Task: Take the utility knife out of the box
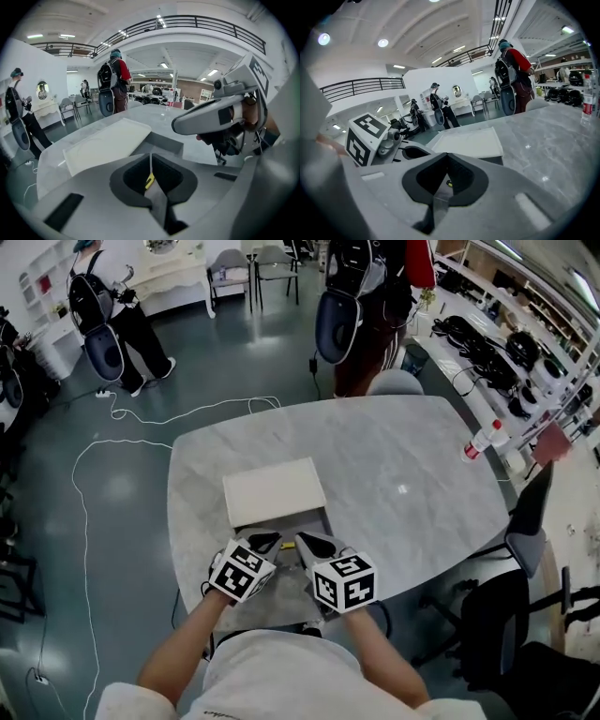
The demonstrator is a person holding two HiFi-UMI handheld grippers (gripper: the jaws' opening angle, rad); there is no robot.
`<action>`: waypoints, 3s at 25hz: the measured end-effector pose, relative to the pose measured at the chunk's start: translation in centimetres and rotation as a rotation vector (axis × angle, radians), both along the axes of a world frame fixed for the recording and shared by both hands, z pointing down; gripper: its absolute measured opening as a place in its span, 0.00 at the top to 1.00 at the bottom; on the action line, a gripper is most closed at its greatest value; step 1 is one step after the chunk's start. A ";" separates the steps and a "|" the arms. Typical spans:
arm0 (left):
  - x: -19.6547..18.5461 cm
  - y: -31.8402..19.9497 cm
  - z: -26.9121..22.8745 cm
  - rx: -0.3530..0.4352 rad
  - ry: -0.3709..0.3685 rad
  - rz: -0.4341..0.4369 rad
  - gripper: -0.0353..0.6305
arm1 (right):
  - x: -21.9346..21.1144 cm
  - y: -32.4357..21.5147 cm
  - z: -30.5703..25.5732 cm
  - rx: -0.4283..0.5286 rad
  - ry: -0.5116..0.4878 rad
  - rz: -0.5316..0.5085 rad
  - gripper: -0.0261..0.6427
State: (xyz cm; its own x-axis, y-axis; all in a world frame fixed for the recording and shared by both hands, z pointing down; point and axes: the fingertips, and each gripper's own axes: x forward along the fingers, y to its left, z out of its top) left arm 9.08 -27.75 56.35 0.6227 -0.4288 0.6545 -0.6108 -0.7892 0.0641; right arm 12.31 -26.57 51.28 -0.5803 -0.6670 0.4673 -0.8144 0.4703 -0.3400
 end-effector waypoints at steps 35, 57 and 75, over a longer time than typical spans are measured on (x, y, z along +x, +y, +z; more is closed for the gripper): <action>1.1 0.8 9.0 -0.099 -0.470 0.421 0.82 | 3.0 0.0 2.0 -0.049 0.038 -0.318 0.95; 1.3 1.0 10.1 -0.181 -0.578 0.496 0.84 | 2.6 0.1 3.0 -0.076 0.004 -0.341 0.95; 0.9 1.5 8.7 -0.069 -0.485 0.443 0.85 | 2.0 1.5 1.7 -0.062 0.023 -0.155 0.95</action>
State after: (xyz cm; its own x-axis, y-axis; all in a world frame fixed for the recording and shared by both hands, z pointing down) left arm 9.99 -26.26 65.02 0.3584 -0.1467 0.9220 -0.2018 -0.9764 -0.0769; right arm 14.28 -25.07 52.94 -0.6622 -0.5399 0.5195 -0.7420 0.5691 -0.3544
